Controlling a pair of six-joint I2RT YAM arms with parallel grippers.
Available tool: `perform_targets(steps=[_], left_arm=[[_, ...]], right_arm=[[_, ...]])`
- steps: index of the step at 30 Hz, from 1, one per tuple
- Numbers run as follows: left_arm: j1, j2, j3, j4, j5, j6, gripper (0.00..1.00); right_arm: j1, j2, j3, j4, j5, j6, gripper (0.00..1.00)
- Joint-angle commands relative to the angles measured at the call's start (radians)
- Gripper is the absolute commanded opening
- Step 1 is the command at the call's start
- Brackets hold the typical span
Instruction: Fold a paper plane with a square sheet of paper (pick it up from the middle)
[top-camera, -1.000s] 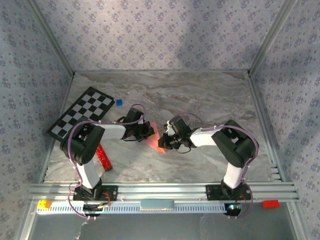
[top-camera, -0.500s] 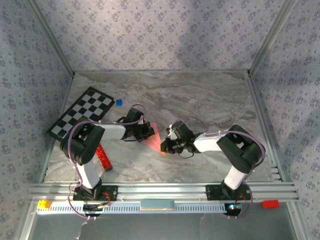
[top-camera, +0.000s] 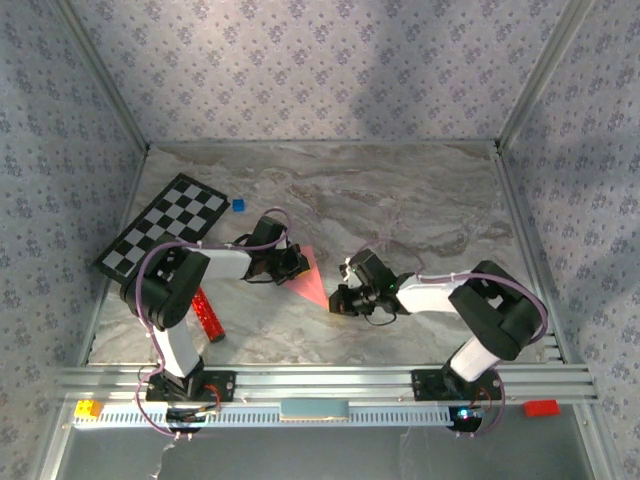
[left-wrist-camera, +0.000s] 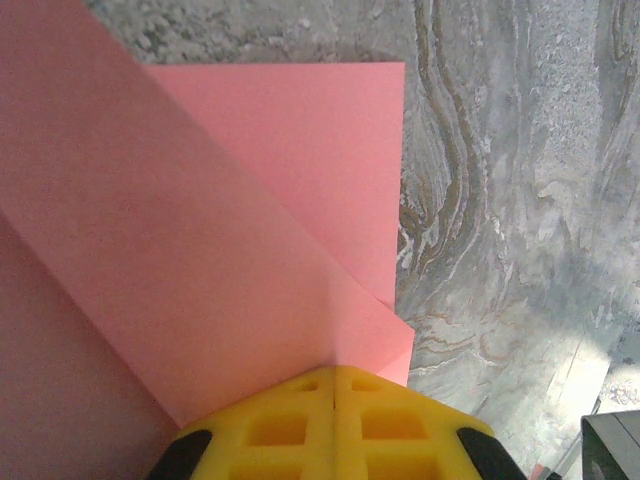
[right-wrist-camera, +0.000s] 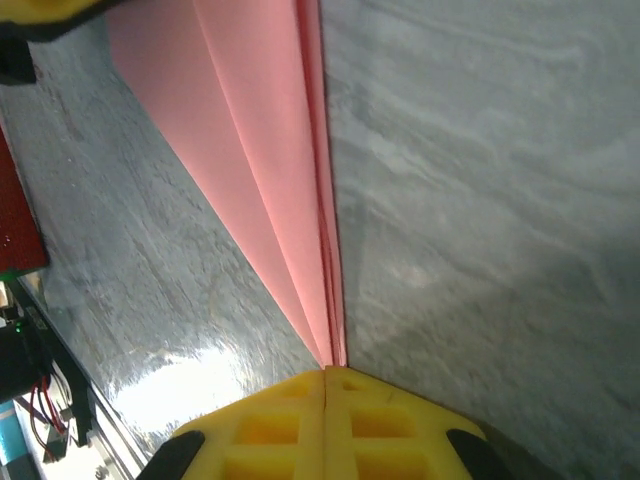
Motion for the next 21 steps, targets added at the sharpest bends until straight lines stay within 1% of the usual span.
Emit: perform_targets(steps=[1,3,5,8,10,14,19,21], left_arm=[[0.017,0.028,-0.026,-0.049,-0.066,-0.001,0.0],[0.019,0.027,-0.026,-0.048,-0.065,-0.001,0.0],[0.018,0.027,-0.026,-0.047,-0.065,0.001,0.0],[0.019,0.027,-0.026,-0.046,-0.063,-0.001,0.0],[0.018,0.025,-0.026,-0.046,-0.062,0.001,0.0],[0.018,0.028,-0.026,-0.04,-0.059,-0.001,0.0],[0.019,0.025,-0.028,-0.04,-0.056,0.001,0.0],[0.018,0.027,-0.025,-0.04,-0.055,0.001,0.0]], right_arm=[[0.01,-0.067,0.012,-0.087,0.005,-0.021,0.06],[0.009,-0.09,0.044,-0.09,0.0,-0.037,0.06],[0.0,-0.08,0.085,-0.098,-0.001,-0.05,0.06],[-0.013,-0.016,0.154,-0.08,-0.026,-0.048,0.06],[-0.016,0.039,0.199,-0.081,-0.013,-0.035,0.07],[-0.027,0.161,0.274,-0.041,-0.027,0.005,0.07],[-0.056,0.226,0.284,0.012,-0.02,0.059,0.07],[-0.063,0.233,0.28,-0.003,-0.014,0.052,0.07]])
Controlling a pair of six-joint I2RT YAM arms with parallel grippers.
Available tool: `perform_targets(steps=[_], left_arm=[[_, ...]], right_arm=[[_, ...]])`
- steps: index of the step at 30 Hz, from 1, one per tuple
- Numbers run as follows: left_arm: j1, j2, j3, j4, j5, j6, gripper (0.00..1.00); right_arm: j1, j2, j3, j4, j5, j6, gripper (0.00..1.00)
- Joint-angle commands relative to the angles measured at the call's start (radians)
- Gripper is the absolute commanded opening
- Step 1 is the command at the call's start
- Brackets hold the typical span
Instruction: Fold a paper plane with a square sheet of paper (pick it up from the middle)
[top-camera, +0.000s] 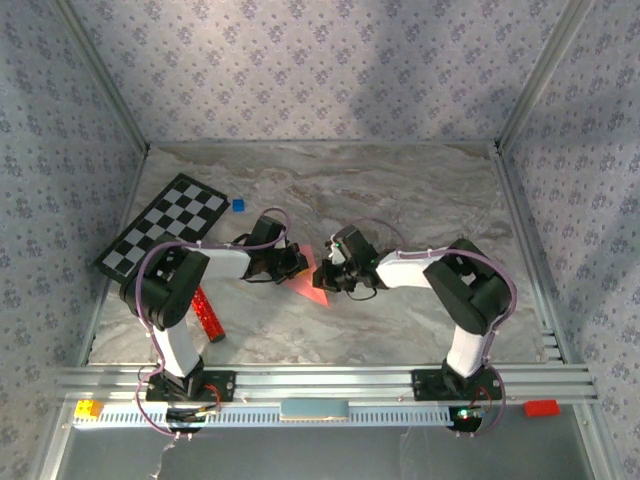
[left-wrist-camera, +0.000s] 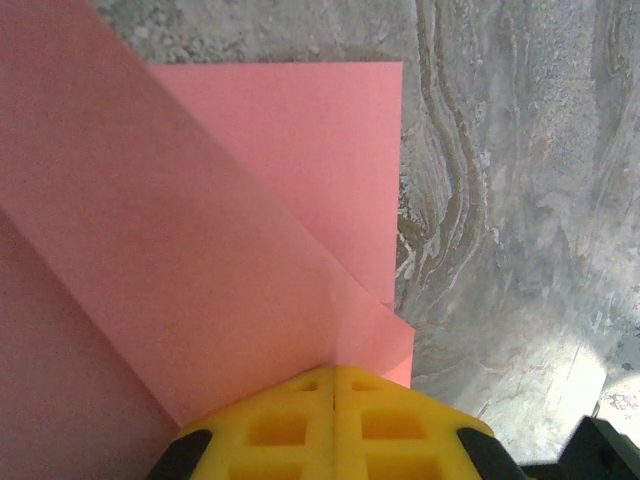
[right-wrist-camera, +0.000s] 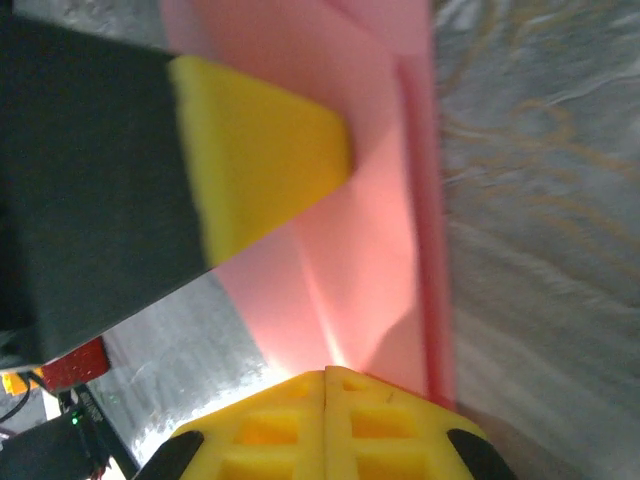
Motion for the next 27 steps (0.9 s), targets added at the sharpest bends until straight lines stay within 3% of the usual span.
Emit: perform_targets(steps=[1,10,19,27], left_arm=[[0.01,0.027,-0.022,-0.048,-0.052,0.004,0.0],[0.014,-0.01,0.034,-0.05,-0.002,0.054,0.03],[-0.003,-0.106,0.076,-0.172,0.023,0.098,0.04],[-0.042,-0.055,0.049,-0.143,0.049,0.075,0.02]], right_arm=[[-0.013,0.013,0.004,0.0,0.006,0.025,0.07],[-0.017,0.021,-0.099,-0.01,0.032,0.067,0.04],[-0.003,0.025,-0.081,-0.05,0.079,0.079,0.02],[-0.001,0.017,-0.091,-0.046,0.087,0.084,0.01]])
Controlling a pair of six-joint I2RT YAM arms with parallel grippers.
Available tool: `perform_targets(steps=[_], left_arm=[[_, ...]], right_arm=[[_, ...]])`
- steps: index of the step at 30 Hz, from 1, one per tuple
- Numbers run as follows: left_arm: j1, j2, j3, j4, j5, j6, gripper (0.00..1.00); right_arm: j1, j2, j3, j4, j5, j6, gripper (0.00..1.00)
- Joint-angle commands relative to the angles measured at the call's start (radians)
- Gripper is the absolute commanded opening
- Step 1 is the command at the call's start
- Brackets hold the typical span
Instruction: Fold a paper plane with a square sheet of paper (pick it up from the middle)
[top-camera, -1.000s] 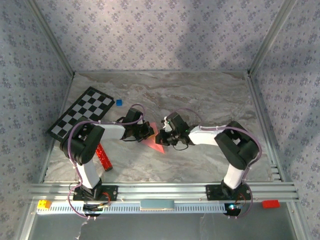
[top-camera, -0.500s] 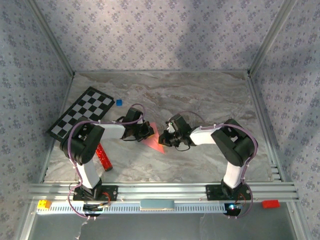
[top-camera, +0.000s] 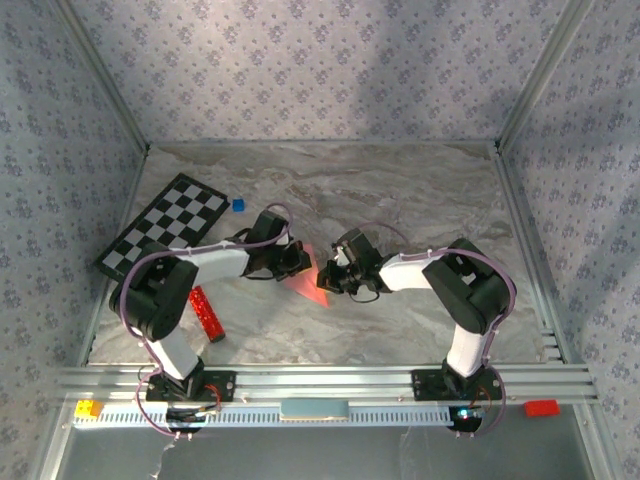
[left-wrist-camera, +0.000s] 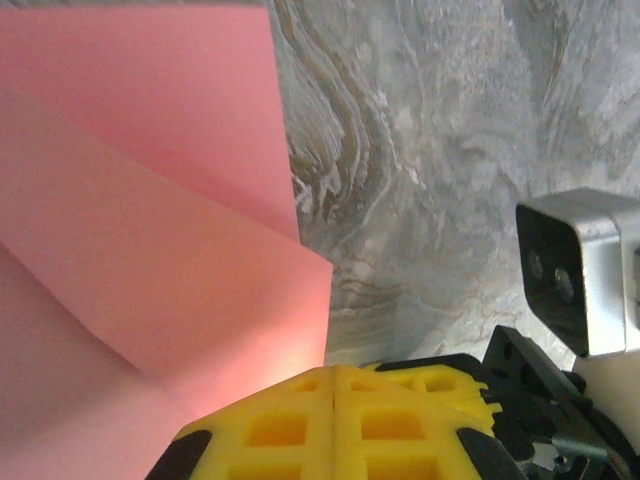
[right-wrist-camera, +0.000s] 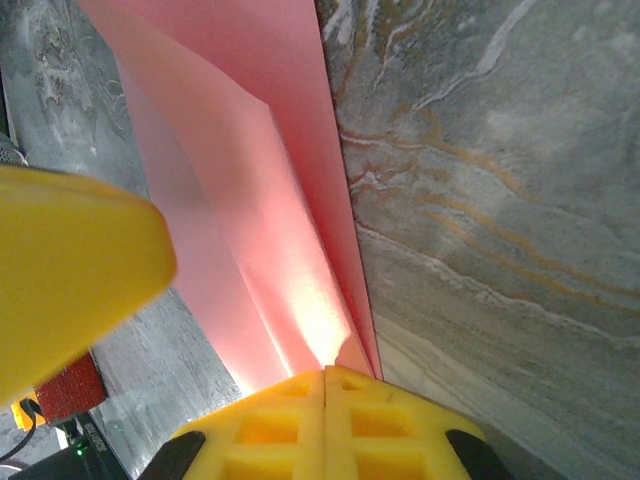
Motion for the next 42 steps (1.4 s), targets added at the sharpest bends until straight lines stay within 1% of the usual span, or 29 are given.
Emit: perform_targets(steps=[1,4,6,10,16,19,22,25,28,34,42], left_arm=[[-0.006,0.042,-0.002,0.006,0.033,0.001,0.02],[-0.006,0.079,0.004,-0.008,0.011,0.005,0.01],[-0.005,0.099,0.013,-0.055,-0.027,0.008,0.0],[-0.003,0.117,-0.008,-0.093,-0.075,0.012,0.0],[-0.003,0.125,-0.042,-0.049,-0.056,0.009,0.0],[-0.003,0.118,-0.041,-0.047,-0.056,0.012,0.0],[-0.003,0.108,-0.038,-0.048,-0.058,0.015,0.0],[-0.001,0.102,-0.033,-0.047,-0.058,0.015,0.0],[0.005,0.096,-0.031,-0.043,-0.056,0.018,0.0],[0.056,0.09,-0.018,-0.029,-0.053,0.039,0.0],[0.159,0.122,0.009,-0.037,-0.045,0.07,0.0]], right_arm=[[0.009,0.017,-0.034,-0.116,0.056,0.01,0.01],[0.01,0.016,-0.041,-0.114,0.055,0.009,0.01],[0.01,0.008,-0.048,-0.1,0.056,0.011,0.01],[0.011,-0.026,-0.052,-0.075,0.048,0.004,0.02],[0.025,-0.068,-0.013,-0.017,-0.019,-0.029,0.05],[0.024,-0.066,0.002,0.014,-0.038,-0.03,0.07],[0.02,-0.041,0.02,0.009,-0.048,-0.04,0.08],[0.02,-0.001,0.024,-0.047,-0.025,-0.047,0.08],[0.023,0.031,-0.013,-0.065,-0.003,-0.034,0.05],[0.035,0.05,-0.101,-0.043,0.019,0.006,0.0],[0.04,0.042,-0.11,-0.041,0.024,0.01,0.0]])
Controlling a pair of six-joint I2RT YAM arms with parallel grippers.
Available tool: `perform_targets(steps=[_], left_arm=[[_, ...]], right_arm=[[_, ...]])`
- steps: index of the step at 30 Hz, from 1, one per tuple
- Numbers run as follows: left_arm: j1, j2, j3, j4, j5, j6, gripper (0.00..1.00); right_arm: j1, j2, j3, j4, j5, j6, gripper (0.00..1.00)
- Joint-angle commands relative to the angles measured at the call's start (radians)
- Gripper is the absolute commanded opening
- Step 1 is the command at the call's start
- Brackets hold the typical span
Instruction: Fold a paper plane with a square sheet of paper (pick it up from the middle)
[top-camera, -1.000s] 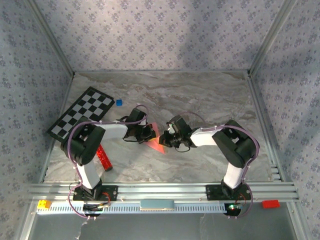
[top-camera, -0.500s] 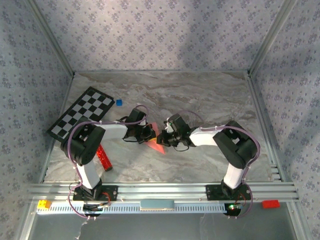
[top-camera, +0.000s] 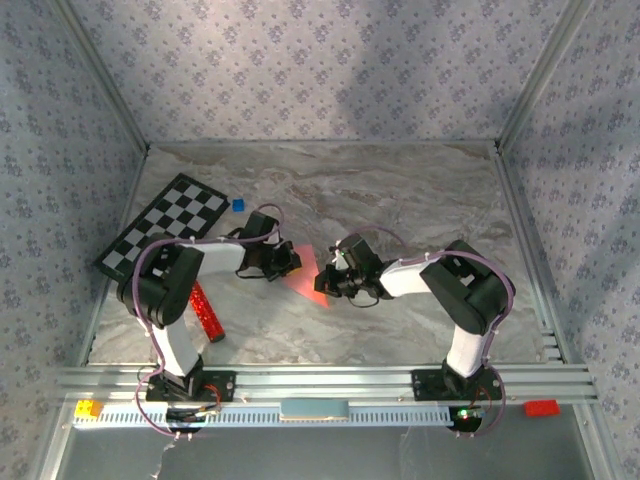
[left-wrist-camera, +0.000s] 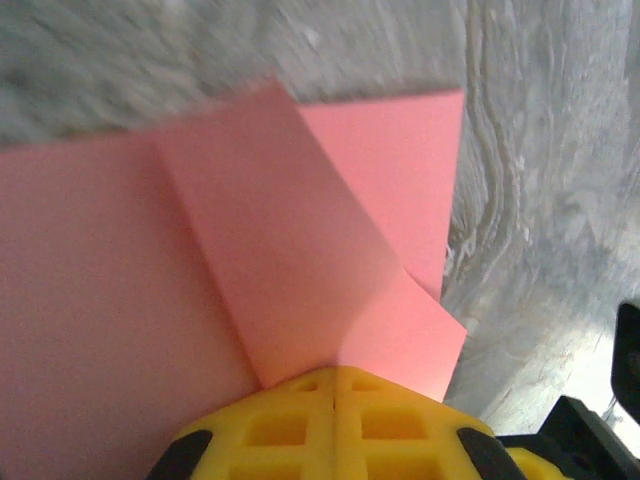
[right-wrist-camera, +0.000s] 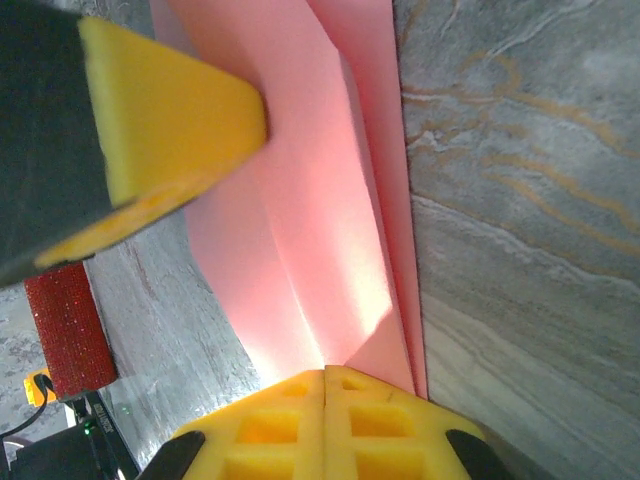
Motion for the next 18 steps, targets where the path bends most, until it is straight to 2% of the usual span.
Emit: perform_targets(steps=[1,10,18], left_arm=[[0.06,0.047,0.019,-0.039,-0.063,0.038,0.0],[0.147,0.096,0.099,-0.096,-0.067,0.073,0.0],[0.184,0.133,0.18,-0.158,-0.076,0.104,0.0]], right_arm=[[0.017,0.039,-0.052,-0.157,0.041,0.008,0.0],[0.024,0.036,-0.052,-0.154,0.037,0.01,0.0],[0.025,0.039,-0.062,-0.146,0.034,0.011,0.0]])
